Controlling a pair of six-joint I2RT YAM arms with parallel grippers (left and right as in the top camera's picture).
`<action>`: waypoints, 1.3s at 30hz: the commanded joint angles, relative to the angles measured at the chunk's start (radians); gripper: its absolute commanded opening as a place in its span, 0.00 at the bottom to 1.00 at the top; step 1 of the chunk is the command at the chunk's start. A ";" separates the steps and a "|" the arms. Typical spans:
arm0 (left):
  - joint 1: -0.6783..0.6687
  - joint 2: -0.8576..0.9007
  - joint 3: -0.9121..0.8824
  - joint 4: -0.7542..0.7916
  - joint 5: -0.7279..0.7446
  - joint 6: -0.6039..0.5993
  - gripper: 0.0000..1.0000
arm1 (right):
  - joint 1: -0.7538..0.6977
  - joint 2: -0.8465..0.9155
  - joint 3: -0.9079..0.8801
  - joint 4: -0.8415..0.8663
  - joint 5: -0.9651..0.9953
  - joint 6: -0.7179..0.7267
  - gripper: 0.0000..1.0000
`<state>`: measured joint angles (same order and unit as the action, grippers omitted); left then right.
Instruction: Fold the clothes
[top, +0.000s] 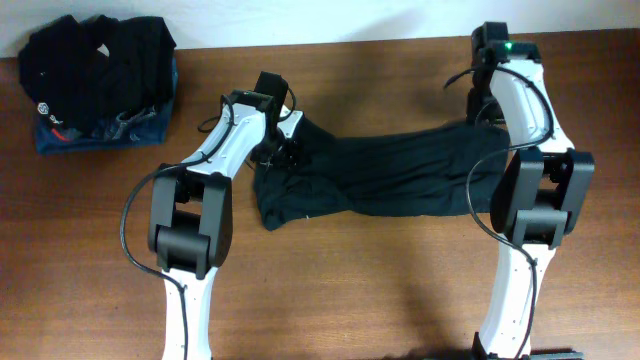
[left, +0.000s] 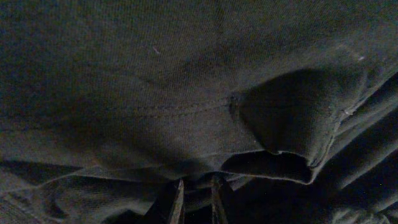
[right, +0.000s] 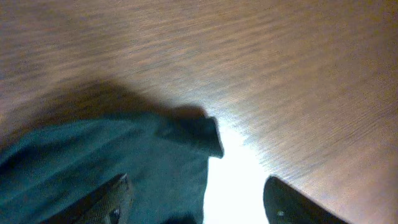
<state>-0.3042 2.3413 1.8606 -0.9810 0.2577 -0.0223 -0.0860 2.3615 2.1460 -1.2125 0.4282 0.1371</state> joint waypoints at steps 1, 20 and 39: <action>0.005 0.017 0.005 0.001 -0.018 0.016 0.17 | -0.002 0.001 0.051 -0.042 -0.171 0.032 0.82; -0.011 0.017 0.005 0.001 -0.018 0.016 0.17 | -0.210 0.002 0.051 0.027 -0.654 0.406 0.87; -0.023 0.017 0.005 -0.008 -0.018 0.015 0.17 | -0.222 0.002 0.046 0.044 -0.554 1.025 0.87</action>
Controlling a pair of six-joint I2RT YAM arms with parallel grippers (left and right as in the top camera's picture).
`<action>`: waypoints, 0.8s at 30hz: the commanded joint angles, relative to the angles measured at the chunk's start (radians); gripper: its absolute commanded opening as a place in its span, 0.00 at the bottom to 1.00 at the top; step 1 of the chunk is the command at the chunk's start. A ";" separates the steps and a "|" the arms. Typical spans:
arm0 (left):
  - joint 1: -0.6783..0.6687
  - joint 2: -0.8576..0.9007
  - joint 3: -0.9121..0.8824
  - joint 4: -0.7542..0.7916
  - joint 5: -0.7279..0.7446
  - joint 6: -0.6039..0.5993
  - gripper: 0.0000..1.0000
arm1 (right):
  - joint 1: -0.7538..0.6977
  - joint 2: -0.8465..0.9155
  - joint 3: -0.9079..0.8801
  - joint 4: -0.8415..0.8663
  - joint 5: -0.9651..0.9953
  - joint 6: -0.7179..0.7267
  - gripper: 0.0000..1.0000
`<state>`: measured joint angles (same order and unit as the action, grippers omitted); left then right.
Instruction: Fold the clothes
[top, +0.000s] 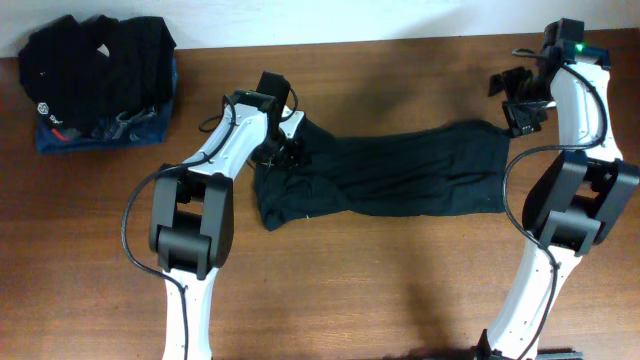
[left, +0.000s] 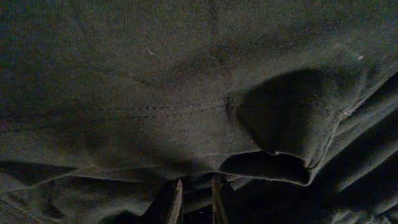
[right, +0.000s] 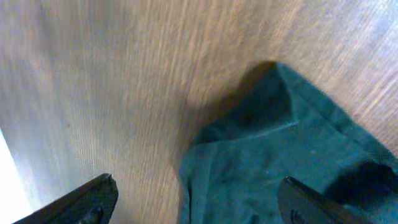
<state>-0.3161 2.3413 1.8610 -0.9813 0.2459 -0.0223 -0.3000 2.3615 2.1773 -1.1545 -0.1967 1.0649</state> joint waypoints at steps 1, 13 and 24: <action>-0.011 0.017 0.005 -0.010 -0.006 0.015 0.17 | -0.010 0.002 0.010 -0.016 0.075 0.106 0.87; -0.011 0.017 0.005 -0.018 -0.006 0.015 0.17 | -0.024 0.002 -0.036 0.010 0.127 0.168 0.87; -0.011 0.017 0.005 -0.018 -0.006 0.015 0.17 | -0.020 0.058 -0.077 0.013 0.106 0.175 0.87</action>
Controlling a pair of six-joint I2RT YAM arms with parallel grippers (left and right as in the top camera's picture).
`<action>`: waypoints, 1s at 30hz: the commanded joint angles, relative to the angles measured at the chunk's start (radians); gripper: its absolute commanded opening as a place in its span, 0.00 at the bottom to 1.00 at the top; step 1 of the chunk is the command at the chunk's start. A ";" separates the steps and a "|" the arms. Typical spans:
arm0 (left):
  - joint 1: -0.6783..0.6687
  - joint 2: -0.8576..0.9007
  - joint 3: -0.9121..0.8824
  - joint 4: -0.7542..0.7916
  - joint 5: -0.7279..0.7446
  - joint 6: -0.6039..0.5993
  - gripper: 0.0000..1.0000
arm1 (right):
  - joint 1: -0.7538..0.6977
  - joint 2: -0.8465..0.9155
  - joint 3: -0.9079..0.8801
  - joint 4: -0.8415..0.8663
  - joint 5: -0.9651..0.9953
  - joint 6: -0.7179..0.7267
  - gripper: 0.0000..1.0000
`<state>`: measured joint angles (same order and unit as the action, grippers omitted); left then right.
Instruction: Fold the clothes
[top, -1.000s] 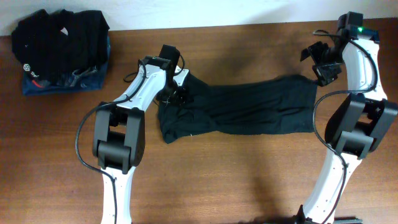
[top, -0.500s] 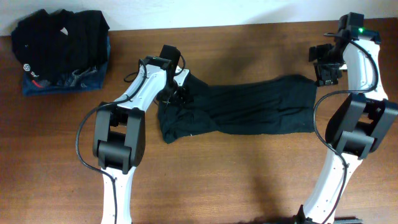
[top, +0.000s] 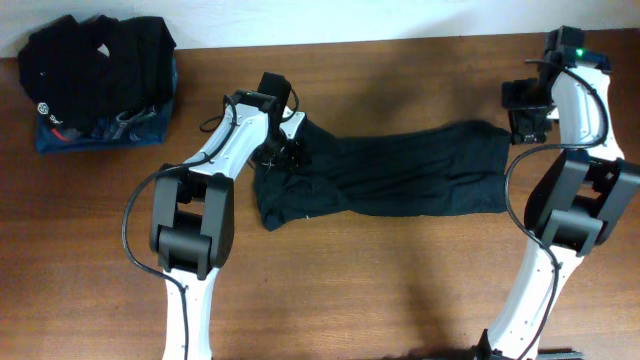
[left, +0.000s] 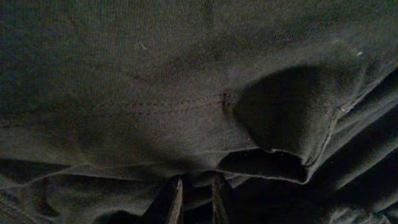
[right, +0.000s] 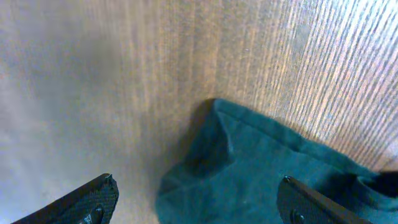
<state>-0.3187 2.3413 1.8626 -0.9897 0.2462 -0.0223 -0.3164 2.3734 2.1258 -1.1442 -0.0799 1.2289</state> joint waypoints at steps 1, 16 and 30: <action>-0.009 0.017 0.003 -0.010 -0.006 0.015 0.17 | -0.002 0.051 -0.026 0.005 -0.014 0.011 0.87; -0.014 0.017 0.003 -0.014 -0.006 0.015 0.17 | -0.006 0.057 -0.029 0.030 -0.013 -0.010 0.46; -0.015 0.017 0.003 -0.014 -0.007 0.015 0.17 | -0.016 0.050 -0.021 0.007 -0.039 -0.086 0.04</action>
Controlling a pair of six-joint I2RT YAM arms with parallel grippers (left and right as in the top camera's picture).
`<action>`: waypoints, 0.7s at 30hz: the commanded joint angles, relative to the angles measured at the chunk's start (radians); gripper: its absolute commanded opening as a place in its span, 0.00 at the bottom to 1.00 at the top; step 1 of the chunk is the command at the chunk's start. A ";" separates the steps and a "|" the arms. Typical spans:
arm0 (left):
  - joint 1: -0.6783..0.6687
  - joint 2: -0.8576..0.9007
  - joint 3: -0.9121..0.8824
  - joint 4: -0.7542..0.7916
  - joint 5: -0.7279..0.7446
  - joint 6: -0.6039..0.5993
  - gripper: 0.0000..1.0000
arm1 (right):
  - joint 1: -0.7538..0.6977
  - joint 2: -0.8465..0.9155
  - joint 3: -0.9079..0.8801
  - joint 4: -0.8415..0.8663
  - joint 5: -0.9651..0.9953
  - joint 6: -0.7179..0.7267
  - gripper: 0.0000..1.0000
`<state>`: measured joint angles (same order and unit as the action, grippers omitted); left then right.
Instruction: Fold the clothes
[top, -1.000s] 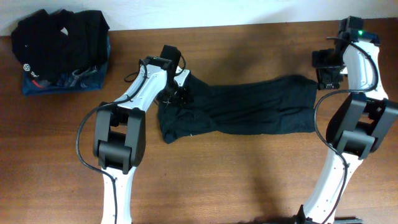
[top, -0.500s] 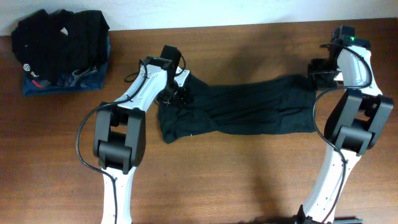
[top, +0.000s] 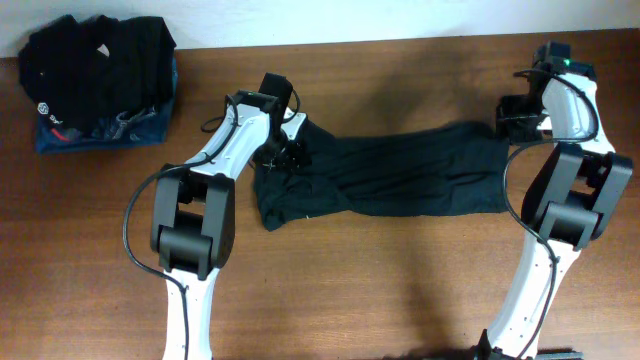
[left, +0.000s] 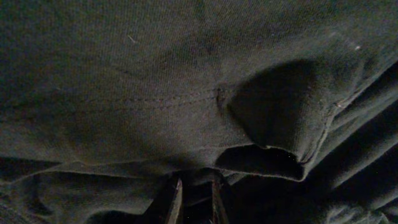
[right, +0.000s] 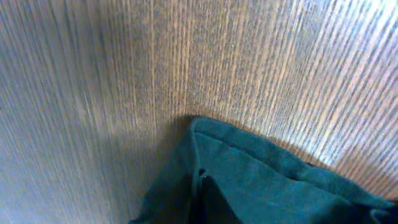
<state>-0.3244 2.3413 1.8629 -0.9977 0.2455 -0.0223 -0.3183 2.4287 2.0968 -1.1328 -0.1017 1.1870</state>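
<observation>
A dark green garment (top: 400, 175) lies stretched left to right across the wooden table (top: 350, 290), bunched into folds at its left end. My left gripper (top: 283, 150) sits at that bunched end, its fingers nearly together with cloth pinched between them (left: 194, 180); the fabric (left: 155, 93) fills the left wrist view. My right gripper (top: 508, 118) is at the garment's far right corner. In the right wrist view the jaws (right: 200, 177) are shut on that corner of the cloth (right: 267, 180), with bare wood beyond it.
A pile of black clothes (top: 95, 55) sits on a blue item at the back left corner. The table's back edge meets a pale wall (top: 330, 18). Both arm bases stand along the front edge.
My right gripper was open just off the garment's far right corner; now it is shut on that corner. The left gripper and the cloth's left end have not moved.
First my right gripper was open at the garment's upper right corner with the arm over the cloth. Then it stood open farther right, beyond the corner, then open close to it. Now it is shut on the corner. My left gripper held the left end throughout.
</observation>
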 joint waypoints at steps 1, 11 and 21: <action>-0.009 0.017 0.003 -0.005 -0.006 0.015 0.16 | -0.016 -0.007 0.013 -0.005 -0.023 -0.065 0.04; -0.008 0.017 0.003 -0.005 -0.006 0.016 0.17 | -0.034 -0.066 0.043 -0.061 -0.134 -0.298 0.04; -0.001 0.017 0.003 -0.005 -0.007 0.016 0.17 | -0.065 -0.066 0.043 -0.164 -0.194 -0.493 0.04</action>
<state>-0.3244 2.3413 1.8629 -0.9977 0.2436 -0.0223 -0.3687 2.4168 2.1178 -1.2819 -0.2771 0.7887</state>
